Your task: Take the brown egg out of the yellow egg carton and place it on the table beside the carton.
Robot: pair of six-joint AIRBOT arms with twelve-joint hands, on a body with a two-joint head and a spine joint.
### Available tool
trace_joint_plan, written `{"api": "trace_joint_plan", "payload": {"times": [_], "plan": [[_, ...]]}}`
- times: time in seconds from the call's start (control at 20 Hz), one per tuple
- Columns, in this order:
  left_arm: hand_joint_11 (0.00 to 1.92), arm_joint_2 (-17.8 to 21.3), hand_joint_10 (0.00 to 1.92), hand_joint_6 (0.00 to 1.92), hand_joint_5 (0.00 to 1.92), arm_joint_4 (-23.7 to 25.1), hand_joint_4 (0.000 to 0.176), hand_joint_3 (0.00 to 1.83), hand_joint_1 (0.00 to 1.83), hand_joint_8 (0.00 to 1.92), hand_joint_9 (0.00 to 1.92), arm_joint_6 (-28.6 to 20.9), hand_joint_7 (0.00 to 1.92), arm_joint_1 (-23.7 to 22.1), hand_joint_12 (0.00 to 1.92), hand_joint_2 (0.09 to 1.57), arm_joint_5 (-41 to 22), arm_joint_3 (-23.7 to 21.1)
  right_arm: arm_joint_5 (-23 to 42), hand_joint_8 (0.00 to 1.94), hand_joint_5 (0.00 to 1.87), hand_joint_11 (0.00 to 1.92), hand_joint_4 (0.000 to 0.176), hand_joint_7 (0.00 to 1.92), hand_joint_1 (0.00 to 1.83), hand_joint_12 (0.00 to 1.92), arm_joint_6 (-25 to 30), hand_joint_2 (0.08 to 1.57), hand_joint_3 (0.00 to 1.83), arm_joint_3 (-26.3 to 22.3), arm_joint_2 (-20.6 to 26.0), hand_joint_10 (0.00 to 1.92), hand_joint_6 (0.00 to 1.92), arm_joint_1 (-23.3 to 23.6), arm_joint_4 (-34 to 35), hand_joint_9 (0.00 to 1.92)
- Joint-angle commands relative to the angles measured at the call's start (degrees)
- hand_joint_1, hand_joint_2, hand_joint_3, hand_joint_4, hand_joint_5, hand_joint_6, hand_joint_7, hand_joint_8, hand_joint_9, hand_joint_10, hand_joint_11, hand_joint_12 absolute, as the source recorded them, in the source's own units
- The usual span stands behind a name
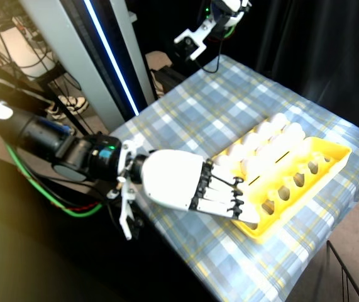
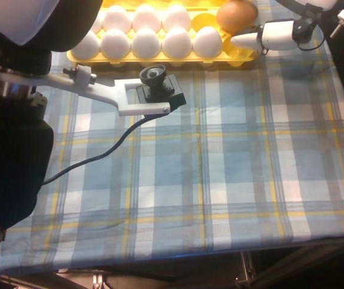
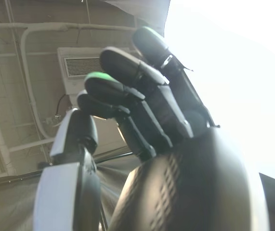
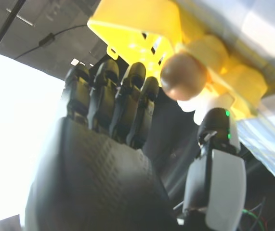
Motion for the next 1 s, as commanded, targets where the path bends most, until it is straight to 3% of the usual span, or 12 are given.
{"api": "trace_joint_plan", "payload": {"times": [0.0,0.1,0.15,0.2,0.25,0.3,0.45,0.55,0.7,0.8,0.95], "plan": [[0.62,-0.22,1.04,1.06,1.03,2.16,0.000,0.00,0.83,1.22,0.84,-0.73,0.96,-0.86,0.91,1.24,-4.69,-0.30,6.78,0.01,0.79,0.00,0.000,0.80,0.90,0.00,-0.19,1.08,0.01,0.17,0.03,0.01,0.02,0.75,0.33,0.40],[0.68,-0.23,0.94,1.08,1.02,2.16,0.000,0.00,0.78,1.17,0.90,-0.73,0.97,-0.86,0.83,1.25,-4.69,-0.30,6.79,0.01,0.86,0.00,0.000,0.85,0.98,0.00,-0.19,1.10,0.00,0.16,0.15,0.01,0.01,0.76,0.33,0.46],[0.73,-0.23,0.90,1.05,1.05,2.16,0.000,0.00,0.81,1.15,0.94,-0.73,1.00,-0.86,0.73,1.25,-4.69,-0.30,6.79,0.01,0.94,0.01,0.013,0.87,1.05,0.00,-0.19,1.12,0.00,0.18,0.19,0.01,0.80,0.76,0.33,0.47],[0.75,-0.23,0.90,1.05,1.07,2.16,0.000,0.00,0.84,1.16,0.95,-0.73,1.01,-0.86,0.71,1.22,-4.69,-0.30,6.79,0.01,0.91,0.01,0.013,0.88,1.05,0.00,-0.19,1.14,0.01,0.23,0.20,0.01,1.03,0.77,0.33,0.48],[0.76,-0.23,0.88,1.05,1.05,2.16,0.000,0.00,0.84,1.16,0.93,-0.73,0.98,-0.86,0.66,1.24,-4.69,-0.31,6.79,0.01,0.90,0.01,0.000,0.90,1.07,0.00,-0.19,1.15,0.00,0.27,0.20,0.01,1.08,0.79,0.34,0.49],[0.77,-0.23,0.85,0.99,1.04,2.16,0.000,0.00,0.84,1.09,0.93,-0.73,0.98,-0.86,0.63,1.24,-4.69,-0.31,6.79,0.01,0.90,0.01,0.000,0.92,1.08,0.00,-0.19,1.15,0.00,0.29,0.19,0.01,1.09,0.80,0.34,0.50],[0.66,-0.24,0.97,1.00,1.06,2.16,0.000,0.00,0.86,1.09,0.88,-0.73,1.02,-0.86,0.79,1.22,-4.69,-0.31,6.81,0.00,0.91,0.01,0.000,0.93,1.09,0.00,-0.19,1.15,0.00,0.32,0.19,0.01,1.09,0.83,0.35,0.53],[0.64,-0.23,1.06,1.03,1.03,2.16,0.000,0.00,0.87,1.19,0.84,-0.73,0.97,-0.86,0.85,1.23,-4.69,-0.31,7.28,0.00,0.92,0.00,0.000,0.94,1.10,0.00,-0.19,1.14,0.00,-0.31,0.76,0.00,1.06,1.03,0.36,0.52],[0.71,-0.23,0.91,0.99,1.07,2.16,0.000,0.00,0.83,1.09,0.91,-0.73,1.02,-0.86,0.74,1.25,-4.69,-0.32,9.38,0.00,0.93,0.02,0.000,0.94,1.08,0.01,-0.19,1.14,0.00,-2.32,2.71,0.00,1.05,1.03,0.35,0.51],[0.70,-0.23,0.96,1.03,1.06,2.16,0.000,0.00,0.83,1.14,0.90,-0.73,1.01,-0.86,0.75,1.23,-4.69,-0.32,11.13,0.01,0.93,0.05,0.029,0.97,1.06,0.01,-0.19,1.14,0.00,-4.01,4.06,0.01,1.05,1.03,0.34,0.54],[0.65,-0.23,0.97,0.98,1.05,2.17,0.000,0.00,0.81,1.10,0.87,-0.73,0.99,-0.86,0.85,1.26,-4.69,-0.33,14.91,0.01,0.93,0.05,0.031,1.00,1.05,0.01,-0.19,1.14,0.00,-7.80,6.69,0.00,1.06,1.03,-0.97,0.55]]}}
